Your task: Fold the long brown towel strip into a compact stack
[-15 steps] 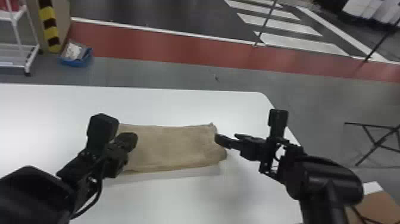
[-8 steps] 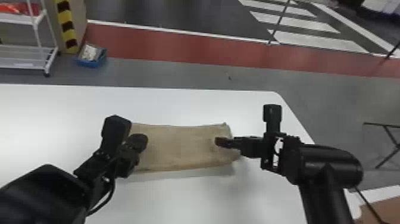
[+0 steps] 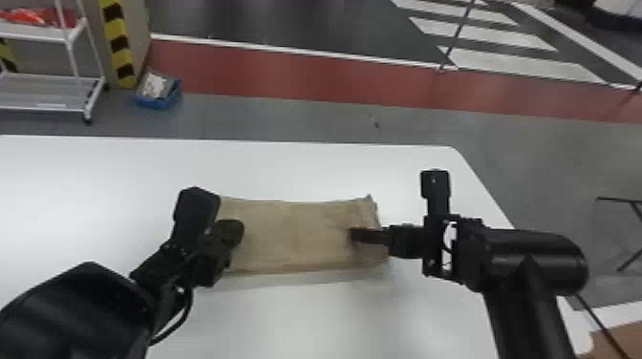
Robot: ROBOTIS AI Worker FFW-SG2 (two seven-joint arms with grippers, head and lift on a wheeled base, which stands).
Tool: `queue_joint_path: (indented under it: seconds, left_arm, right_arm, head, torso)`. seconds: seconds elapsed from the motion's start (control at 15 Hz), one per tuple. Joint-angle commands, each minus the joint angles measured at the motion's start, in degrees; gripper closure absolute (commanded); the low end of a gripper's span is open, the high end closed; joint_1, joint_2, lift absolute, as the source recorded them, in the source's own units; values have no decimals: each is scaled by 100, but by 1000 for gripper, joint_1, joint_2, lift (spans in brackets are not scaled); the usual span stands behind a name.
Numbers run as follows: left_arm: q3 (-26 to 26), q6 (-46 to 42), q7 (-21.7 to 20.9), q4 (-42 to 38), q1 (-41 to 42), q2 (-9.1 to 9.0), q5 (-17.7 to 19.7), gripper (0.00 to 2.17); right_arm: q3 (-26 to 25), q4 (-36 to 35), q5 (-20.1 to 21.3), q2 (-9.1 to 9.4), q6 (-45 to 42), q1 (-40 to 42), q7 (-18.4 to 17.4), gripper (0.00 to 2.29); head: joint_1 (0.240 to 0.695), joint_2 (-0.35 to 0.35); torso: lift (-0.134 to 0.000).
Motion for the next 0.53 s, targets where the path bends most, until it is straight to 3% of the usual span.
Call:
queue_joint_path:
  seconds: [0.0,0.2,0.47]
  left_arm:
    - [-1,0,-13,8,-1,-16,-8,1821]
    - [-10,0,-13,-27,7,-16,106,1821]
    - [78,-17,14,-642,139,10,317,1818]
  right_arm:
    - [-120,-60,-181,0,-63,45,201,1659]
    - [-287,-341,-682,0,-151,176,245,1659]
    - [-550,-508,-788,0,-168,220,228,1659]
  head:
    - [695,-256]
    - [695,-246]
    - [695,-251]
  torso:
    - [-125]
    - [-125]
    - [-125]
